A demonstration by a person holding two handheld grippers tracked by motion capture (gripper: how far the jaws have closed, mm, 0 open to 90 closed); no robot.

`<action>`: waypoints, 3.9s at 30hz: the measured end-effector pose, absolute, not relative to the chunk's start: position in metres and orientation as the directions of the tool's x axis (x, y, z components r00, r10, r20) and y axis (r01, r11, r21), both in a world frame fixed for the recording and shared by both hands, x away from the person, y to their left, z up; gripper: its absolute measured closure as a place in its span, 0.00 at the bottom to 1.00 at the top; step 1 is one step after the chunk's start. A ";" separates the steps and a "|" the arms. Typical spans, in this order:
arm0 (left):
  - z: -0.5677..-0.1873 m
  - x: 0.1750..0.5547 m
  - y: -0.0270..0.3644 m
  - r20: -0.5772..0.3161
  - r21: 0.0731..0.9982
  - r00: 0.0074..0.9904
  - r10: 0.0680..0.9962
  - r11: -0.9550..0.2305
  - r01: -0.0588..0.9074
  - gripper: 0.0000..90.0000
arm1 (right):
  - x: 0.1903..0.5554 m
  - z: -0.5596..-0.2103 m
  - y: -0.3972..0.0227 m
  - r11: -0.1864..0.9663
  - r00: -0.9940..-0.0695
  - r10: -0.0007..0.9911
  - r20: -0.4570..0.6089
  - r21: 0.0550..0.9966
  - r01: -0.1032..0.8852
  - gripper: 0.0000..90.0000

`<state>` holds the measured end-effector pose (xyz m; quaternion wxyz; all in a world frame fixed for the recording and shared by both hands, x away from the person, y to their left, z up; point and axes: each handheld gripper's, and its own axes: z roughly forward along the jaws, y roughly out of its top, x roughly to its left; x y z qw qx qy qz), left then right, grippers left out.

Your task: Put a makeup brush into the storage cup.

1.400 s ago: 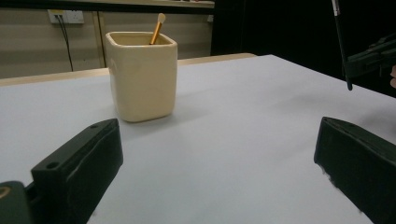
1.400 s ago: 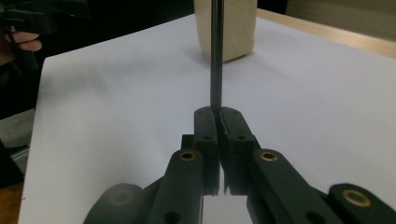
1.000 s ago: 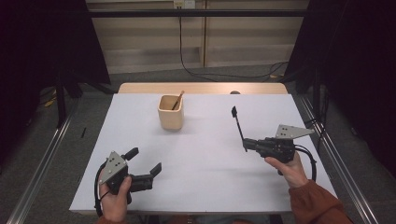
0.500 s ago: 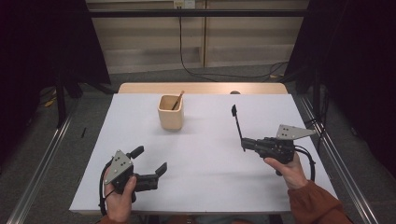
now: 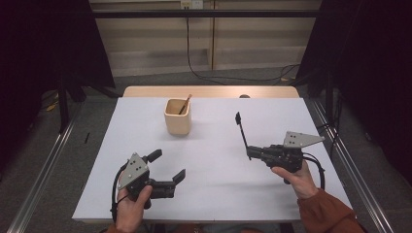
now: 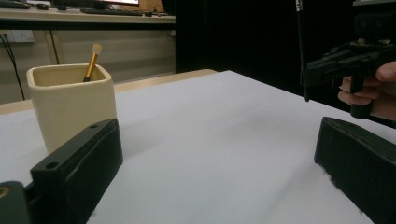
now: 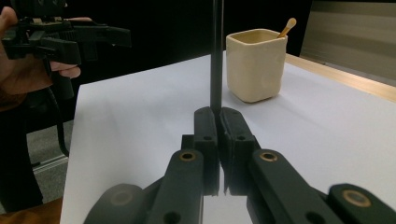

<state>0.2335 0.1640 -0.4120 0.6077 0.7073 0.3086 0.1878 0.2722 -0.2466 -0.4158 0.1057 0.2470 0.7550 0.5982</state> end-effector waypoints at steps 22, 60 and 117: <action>-0.397 0.250 0.123 -0.087 0.974 0.792 0.605 -0.116 0.196 0.01 | 0.270 -0.416 -0.232 0.170 -0.875 0.465 0.134 0.956 0.237 0.95; -0.371 0.274 0.046 -0.087 0.990 0.868 0.490 -0.057 0.131 0.22 | 0.269 -0.417 -0.213 0.117 -0.890 0.416 0.188 0.959 0.257 0.95; -0.371 0.278 0.050 -0.194 0.968 0.870 0.454 -0.053 0.243 0.95 | 0.268 -0.424 -0.207 0.148 -0.888 0.424 0.178 0.954 0.262 0.85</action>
